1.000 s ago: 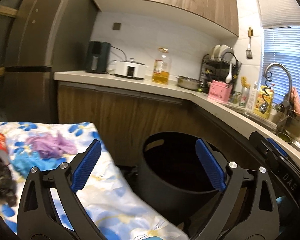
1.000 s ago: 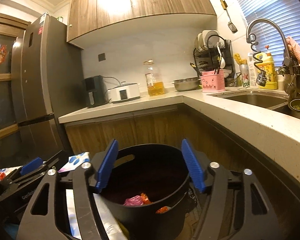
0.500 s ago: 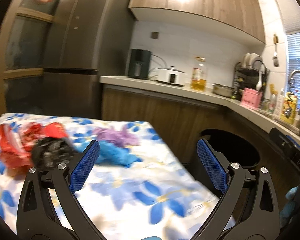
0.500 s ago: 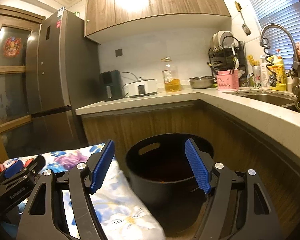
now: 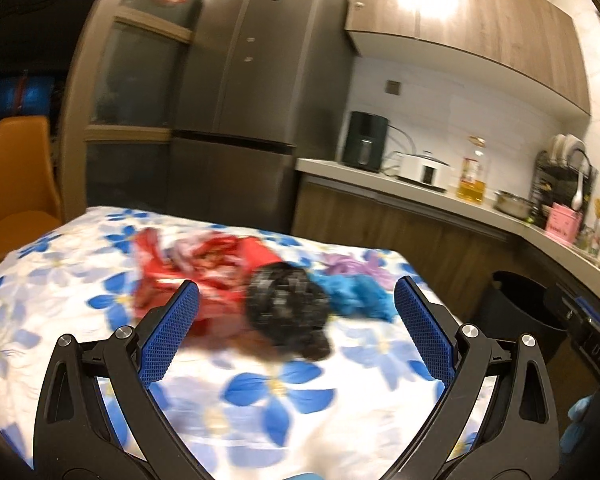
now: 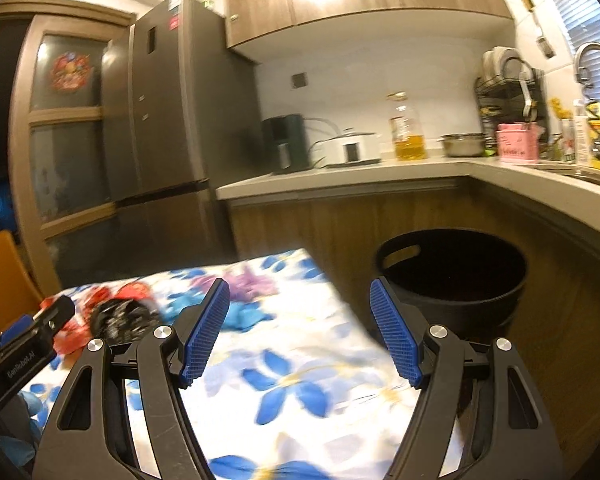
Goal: Collect trash
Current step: 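Grasp the red printed bag with the left tool while the right tool grasps the black bag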
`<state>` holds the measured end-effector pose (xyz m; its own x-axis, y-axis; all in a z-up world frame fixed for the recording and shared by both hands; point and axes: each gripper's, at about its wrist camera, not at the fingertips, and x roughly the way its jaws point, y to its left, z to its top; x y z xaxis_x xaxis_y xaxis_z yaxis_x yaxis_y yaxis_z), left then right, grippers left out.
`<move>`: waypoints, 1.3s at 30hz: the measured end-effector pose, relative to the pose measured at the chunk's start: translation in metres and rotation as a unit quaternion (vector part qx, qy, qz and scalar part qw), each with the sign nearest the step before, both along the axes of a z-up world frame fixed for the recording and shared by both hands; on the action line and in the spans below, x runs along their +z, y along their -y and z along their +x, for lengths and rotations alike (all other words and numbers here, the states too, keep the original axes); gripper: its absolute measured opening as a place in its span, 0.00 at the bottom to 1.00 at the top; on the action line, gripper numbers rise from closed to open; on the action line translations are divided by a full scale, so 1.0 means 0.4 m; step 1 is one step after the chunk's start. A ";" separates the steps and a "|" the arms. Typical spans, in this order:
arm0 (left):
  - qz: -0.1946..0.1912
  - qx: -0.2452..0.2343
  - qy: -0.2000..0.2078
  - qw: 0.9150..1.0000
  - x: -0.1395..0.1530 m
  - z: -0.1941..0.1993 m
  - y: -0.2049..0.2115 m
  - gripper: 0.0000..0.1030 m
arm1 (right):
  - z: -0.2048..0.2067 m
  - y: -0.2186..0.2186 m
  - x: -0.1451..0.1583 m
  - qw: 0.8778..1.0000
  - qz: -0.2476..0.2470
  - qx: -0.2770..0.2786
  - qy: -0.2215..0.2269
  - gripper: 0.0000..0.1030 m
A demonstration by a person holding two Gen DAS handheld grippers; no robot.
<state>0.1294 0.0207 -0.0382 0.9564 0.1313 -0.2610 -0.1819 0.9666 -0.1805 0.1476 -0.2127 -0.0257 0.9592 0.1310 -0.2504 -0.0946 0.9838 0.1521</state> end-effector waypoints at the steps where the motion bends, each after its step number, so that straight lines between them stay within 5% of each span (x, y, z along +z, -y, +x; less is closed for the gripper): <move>1: -0.001 0.005 0.000 1.000 -0.002 -0.006 -0.013 0.93 | 0.002 -0.021 -0.002 1.000 -0.003 0.010 -0.001 0.70; 10: -0.018 0.090 -0.016 0.996 -0.009 0.008 -0.196 0.93 | 0.024 -0.174 -0.025 0.997 -0.026 0.071 -0.011 0.70; 20: -0.044 0.107 -0.059 0.992 -0.051 0.089 -0.285 0.87 | 0.083 -0.313 -0.040 0.993 -0.022 0.116 -0.015 0.70; 23: -0.065 0.089 -0.078 0.991 -0.067 0.115 -0.296 0.73 | 0.111 -0.351 -0.052 0.991 -0.021 0.126 -0.026 0.69; 31: -0.097 0.018 -0.100 0.990 -0.104 0.134 -0.291 0.15 | 0.180 -0.425 -0.090 0.987 -0.028 0.144 -0.058 0.68; 39: -0.095 -0.012 -0.089 0.991 -0.103 0.090 -0.266 0.03 | 0.206 -0.457 -0.132 0.983 -0.034 0.157 -0.088 0.54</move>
